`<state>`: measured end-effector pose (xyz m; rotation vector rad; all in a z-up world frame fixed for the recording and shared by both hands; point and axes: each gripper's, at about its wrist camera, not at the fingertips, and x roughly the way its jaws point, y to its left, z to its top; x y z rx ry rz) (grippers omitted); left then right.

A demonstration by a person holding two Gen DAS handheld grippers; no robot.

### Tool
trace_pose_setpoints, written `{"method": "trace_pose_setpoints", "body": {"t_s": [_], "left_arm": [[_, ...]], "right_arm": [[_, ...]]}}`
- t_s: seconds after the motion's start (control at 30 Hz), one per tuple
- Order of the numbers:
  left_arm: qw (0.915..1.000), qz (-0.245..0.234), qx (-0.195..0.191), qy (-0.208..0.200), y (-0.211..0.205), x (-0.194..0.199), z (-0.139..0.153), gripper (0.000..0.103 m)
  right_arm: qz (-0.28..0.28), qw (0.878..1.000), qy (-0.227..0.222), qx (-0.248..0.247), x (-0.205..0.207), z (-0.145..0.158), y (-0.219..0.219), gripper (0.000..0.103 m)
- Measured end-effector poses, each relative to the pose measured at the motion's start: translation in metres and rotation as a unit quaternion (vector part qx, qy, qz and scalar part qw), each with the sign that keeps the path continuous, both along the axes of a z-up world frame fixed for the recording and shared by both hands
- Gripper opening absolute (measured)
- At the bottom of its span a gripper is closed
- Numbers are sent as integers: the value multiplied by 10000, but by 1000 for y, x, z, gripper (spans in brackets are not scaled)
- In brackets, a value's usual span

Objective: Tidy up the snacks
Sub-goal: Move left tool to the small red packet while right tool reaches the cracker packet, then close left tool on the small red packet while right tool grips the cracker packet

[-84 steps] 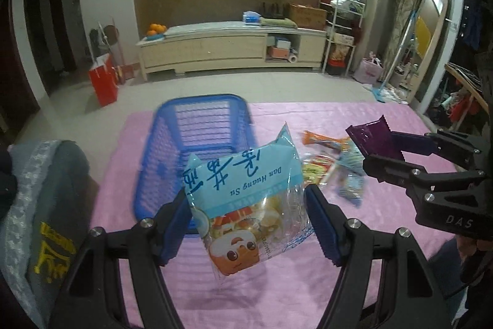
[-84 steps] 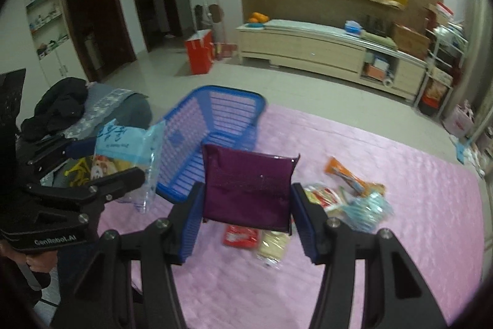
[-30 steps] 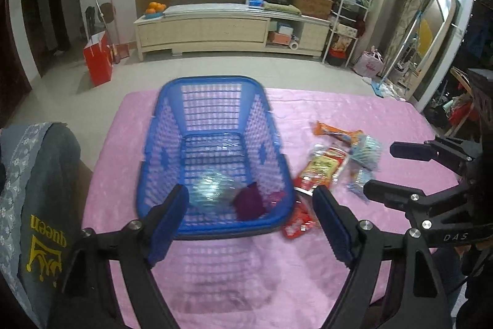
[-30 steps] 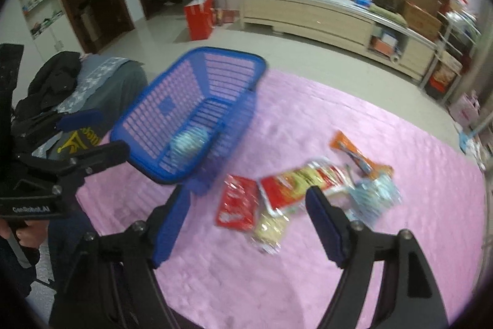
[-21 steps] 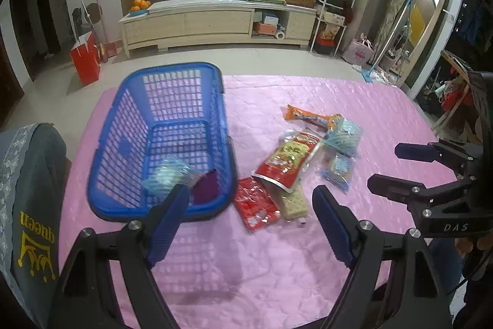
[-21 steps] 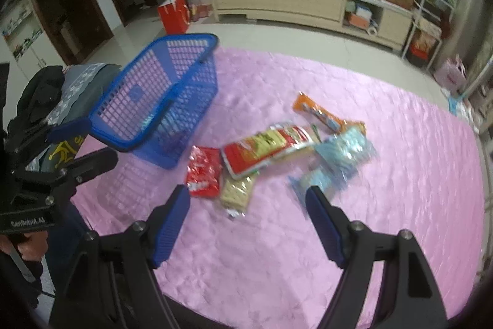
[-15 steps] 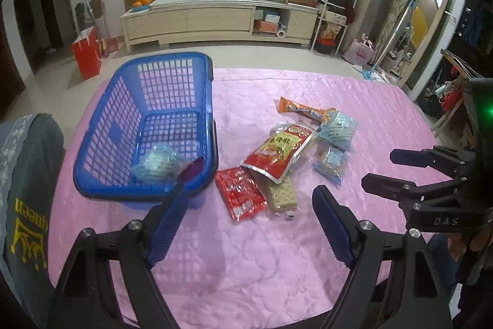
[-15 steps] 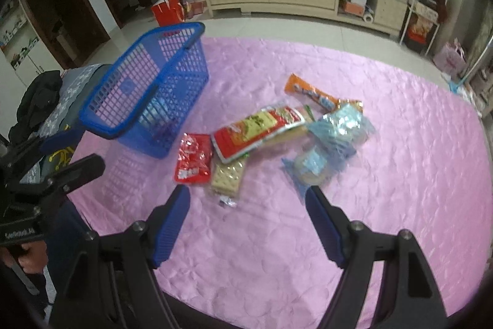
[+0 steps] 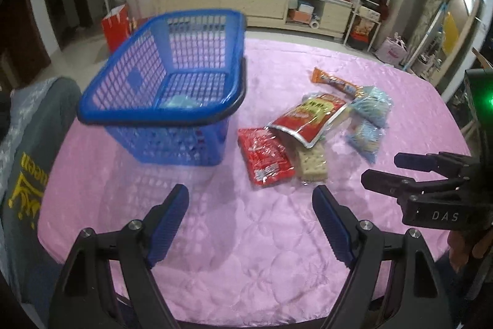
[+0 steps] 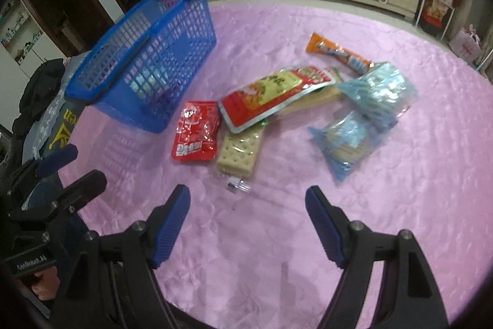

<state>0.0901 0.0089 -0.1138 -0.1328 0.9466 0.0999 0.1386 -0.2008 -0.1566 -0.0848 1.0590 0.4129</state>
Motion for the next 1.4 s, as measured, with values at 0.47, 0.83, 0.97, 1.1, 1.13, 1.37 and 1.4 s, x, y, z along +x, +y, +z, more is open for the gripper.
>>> {"method": "trace_pose_setpoints", "body": {"t_s": [0.47, 0.83, 0.97, 1.1, 1.13, 1.37, 1.4], "left_arm": [[9994, 296, 9, 202, 20, 19, -38, 81], [9987, 361, -103, 333, 27, 29, -52, 81], [9989, 277, -90, 355, 18, 32, -53, 81], [9989, 157, -112, 431, 5, 37, -56, 81], [9988, 117, -115, 460, 1, 39, -58, 81], [9980, -180, -9, 608, -25, 60, -73, 81], [9979, -194, 59, 622, -27, 62, -76, 81]], "right_arm": [[80, 9973, 417, -594, 54, -51, 46, 81], [425, 9948, 130, -920, 54, -59, 48, 54], [410, 9959, 173, -786, 45, -58, 34, 54], [365, 9963, 139, -772, 34, -60, 17, 53], [353, 9964, 132, -766, 32, -61, 13, 53], [342, 9975, 114, -608, 33, -61, -17, 53], [362, 9976, 111, -582, 32, -62, -20, 53]]}}
